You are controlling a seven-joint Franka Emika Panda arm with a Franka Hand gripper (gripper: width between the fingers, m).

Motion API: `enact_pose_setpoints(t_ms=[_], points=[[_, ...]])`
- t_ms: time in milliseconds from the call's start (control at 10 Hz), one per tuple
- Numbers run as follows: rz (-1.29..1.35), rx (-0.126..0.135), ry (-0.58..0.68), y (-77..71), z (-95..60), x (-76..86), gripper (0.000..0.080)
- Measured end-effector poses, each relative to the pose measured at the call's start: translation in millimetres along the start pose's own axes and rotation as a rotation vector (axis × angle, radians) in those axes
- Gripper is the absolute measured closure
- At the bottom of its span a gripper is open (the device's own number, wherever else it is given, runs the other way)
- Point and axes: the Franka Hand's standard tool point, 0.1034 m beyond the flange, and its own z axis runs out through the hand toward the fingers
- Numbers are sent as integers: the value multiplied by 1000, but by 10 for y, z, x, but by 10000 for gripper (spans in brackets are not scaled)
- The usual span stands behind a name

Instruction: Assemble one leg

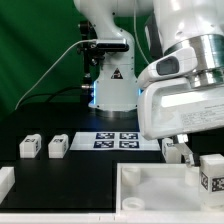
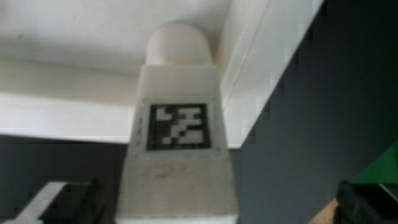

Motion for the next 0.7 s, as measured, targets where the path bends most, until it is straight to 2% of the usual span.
enact_pose_setpoints(t_ms=[100,300,500,600,700], points=[[19,33,-120,-36,27,-30,151],[26,76,-315,-11,58,-84,151],[31,101,-474,30,81,-81,151],[37,103,-517,49,90,-71,151],[60,90,-478,63,117,-13,151]])
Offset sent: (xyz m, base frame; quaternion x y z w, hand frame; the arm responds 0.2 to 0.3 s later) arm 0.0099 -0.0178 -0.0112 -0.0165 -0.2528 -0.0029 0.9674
